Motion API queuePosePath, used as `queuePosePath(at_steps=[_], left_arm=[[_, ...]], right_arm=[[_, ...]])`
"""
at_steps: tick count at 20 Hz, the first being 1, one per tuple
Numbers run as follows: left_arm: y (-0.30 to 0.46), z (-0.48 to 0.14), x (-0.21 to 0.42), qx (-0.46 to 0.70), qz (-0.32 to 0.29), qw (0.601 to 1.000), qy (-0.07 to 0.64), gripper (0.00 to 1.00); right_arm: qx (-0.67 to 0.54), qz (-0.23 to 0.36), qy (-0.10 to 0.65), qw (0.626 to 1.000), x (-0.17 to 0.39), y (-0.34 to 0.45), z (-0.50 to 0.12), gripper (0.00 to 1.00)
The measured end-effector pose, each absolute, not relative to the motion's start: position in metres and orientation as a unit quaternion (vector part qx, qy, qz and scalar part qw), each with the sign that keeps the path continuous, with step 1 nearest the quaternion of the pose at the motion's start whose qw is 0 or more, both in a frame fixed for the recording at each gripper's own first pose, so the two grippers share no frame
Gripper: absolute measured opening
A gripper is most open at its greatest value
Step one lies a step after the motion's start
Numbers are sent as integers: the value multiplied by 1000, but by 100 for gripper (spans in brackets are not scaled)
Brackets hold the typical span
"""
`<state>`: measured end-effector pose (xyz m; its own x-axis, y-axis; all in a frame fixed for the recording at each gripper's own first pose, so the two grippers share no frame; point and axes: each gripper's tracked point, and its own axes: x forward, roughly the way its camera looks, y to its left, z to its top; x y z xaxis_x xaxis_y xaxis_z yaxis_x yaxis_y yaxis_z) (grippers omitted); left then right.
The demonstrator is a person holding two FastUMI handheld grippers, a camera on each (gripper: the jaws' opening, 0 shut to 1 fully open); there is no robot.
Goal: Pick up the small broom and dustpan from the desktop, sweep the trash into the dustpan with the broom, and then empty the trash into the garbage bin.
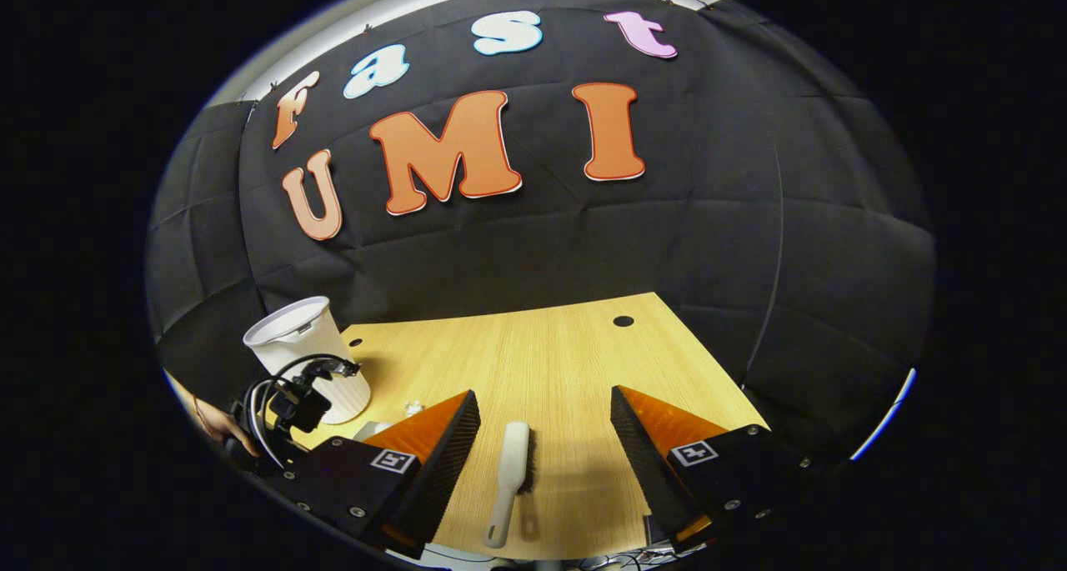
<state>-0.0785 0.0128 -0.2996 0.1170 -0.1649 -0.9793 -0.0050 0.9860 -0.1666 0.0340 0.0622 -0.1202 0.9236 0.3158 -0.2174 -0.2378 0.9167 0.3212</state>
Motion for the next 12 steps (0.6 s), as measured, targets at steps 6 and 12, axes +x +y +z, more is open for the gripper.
queuePosePath(at_steps=[6,12], left_arm=[[8,-325,-58,-76,-28,707,703,98],[-7,-326,-57,-85,-30,702,707,92]], right_arm=[[145,137,148,969,41,55,-129,95],[149,146,166,964,47,63,-137,95]])
